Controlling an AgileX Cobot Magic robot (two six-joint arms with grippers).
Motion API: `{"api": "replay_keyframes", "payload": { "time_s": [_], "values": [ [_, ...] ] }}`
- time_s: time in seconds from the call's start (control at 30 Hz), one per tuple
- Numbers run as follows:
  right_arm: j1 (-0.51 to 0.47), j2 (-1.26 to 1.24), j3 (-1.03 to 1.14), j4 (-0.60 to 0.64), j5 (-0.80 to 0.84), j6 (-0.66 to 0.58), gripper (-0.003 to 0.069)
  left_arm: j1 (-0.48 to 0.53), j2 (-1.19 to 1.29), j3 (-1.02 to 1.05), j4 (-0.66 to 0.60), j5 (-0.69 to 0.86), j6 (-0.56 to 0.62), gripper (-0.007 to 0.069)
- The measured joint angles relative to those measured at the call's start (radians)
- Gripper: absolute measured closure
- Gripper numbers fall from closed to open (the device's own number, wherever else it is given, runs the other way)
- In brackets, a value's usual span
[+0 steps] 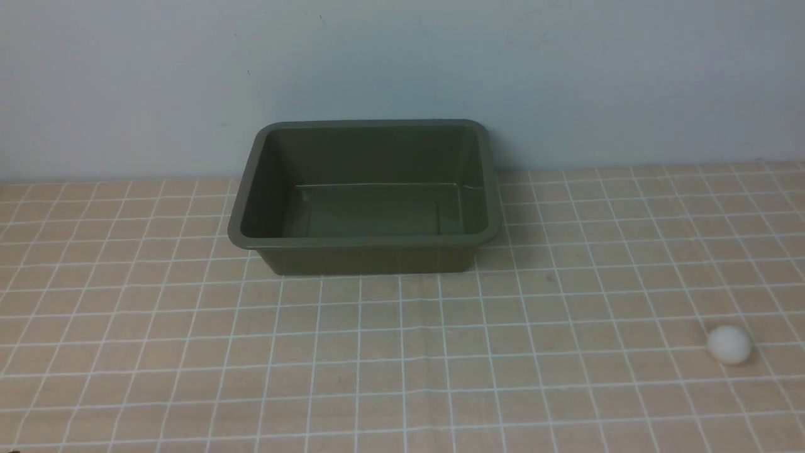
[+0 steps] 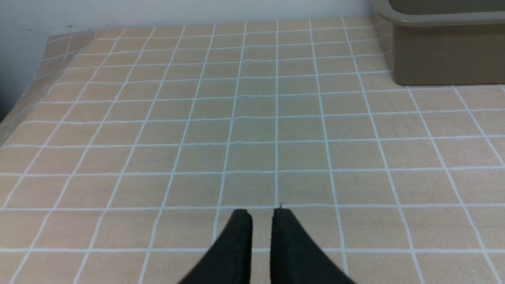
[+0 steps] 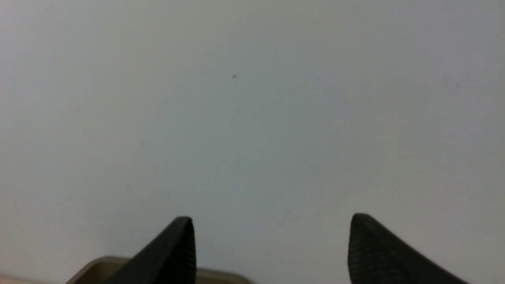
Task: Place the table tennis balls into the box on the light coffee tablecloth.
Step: 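Reach for and grasp a ping pong ball on the table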
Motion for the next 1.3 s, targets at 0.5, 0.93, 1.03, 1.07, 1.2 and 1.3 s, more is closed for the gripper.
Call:
{"api": "replay_keyframes", "payload": {
  "time_s": [0.5, 0.93, 1.03, 1.07, 1.2, 1.3],
  "values": [
    [0.000, 0.005, -0.178, 0.331, 0.794, -0.887, 0.0186, 0.000, 0.000, 0.000, 0.000, 0.000, 0.000, 0.0600],
    [-0.002, 0.156, -0.178, 1.613, 1.076, -1.855, 0.0186, 0.000, 0.000, 0.000, 0.000, 0.000, 0.000, 0.0600],
    [-0.002, 0.233, -0.178, 1.706, 1.084, -1.926, 0.0186, 0.000, 0.000, 0.000, 0.000, 0.000, 0.000, 0.0600],
    [-0.002, 0.264, -0.178, 1.727, 1.088, -1.938, 0.0186, 0.000, 0.000, 0.000, 0.000, 0.000, 0.000, 0.0600],
    [-0.002, 0.378, -0.178, 1.757, 1.103, -1.952, 0.0186, 0.000, 0.000, 0.000, 0.000, 0.000, 0.000, 0.0600],
    [-0.002, 0.448, -0.178, 1.784, 1.103, -1.959, 0.0186, 0.000, 0.000, 0.000, 0.000, 0.000, 0.000, 0.0600]
  ]
}}
